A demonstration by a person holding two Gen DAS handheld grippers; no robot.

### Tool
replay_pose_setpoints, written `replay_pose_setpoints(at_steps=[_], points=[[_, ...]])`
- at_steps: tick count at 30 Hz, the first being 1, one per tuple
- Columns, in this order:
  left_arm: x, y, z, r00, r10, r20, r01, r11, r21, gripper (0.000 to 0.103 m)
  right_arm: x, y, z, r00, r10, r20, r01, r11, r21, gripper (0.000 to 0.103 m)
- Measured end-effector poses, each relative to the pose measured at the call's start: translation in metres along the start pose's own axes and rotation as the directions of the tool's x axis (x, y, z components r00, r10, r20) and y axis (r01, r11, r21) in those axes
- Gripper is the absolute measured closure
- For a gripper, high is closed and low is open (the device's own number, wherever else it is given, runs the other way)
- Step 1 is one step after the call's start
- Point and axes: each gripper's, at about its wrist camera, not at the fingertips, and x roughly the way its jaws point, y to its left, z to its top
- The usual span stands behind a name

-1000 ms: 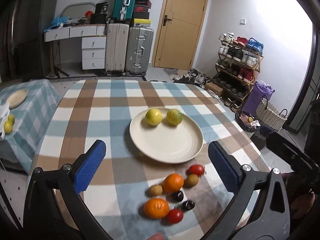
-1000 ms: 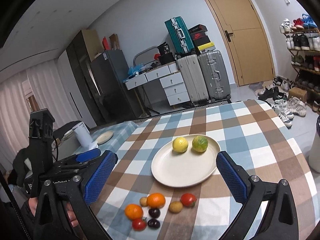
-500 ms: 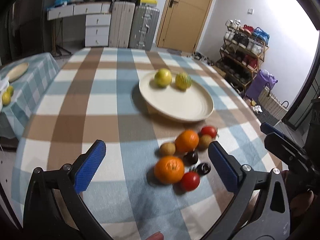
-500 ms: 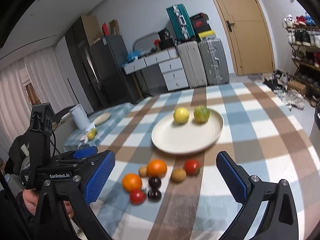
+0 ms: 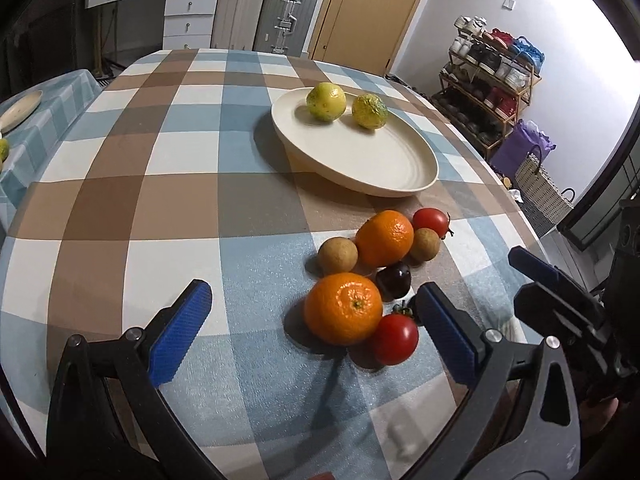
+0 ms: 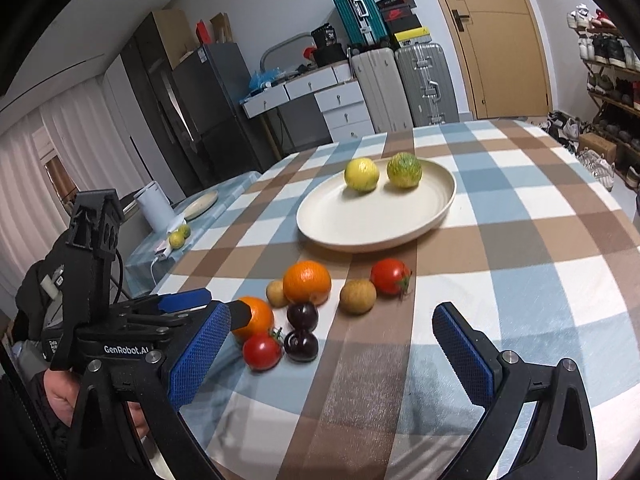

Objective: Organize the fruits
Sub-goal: 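Close the left gripper around a mandarin orange and lift it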

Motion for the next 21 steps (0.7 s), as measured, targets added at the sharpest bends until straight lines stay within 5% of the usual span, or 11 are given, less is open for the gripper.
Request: replay_pose_setpoints(at_steps=[2, 13, 21], points=[[-0.0007, 0.0022, 0.0004, 1.000, -0.023, 0.004, 0.023, 1.000, -0.012, 0.002, 0.0016, -0.0013, -0.0006, 1.000, 0.001, -0.004, -0.001, 1.000, 0.002, 0.000], [0.0039, 0.0025, -0.0001, 0.992, -0.124, -0.020, 0.124, 0.992, 0.002, 0.065, 0.0047, -0.0089, -0.0026, 1.000, 0.002, -0.011, -0.002, 1.000, 0.027, 0.000], [-0.0009, 0.0049, -0.0011, 0.989, -0.146, 0.001, 0.146, 0.989, 0.002, 0.068, 0.0046, -0.0084, -0.0030, 1.000, -0.002, -0.012, 0.002, 1.000, 0.026, 0.000]])
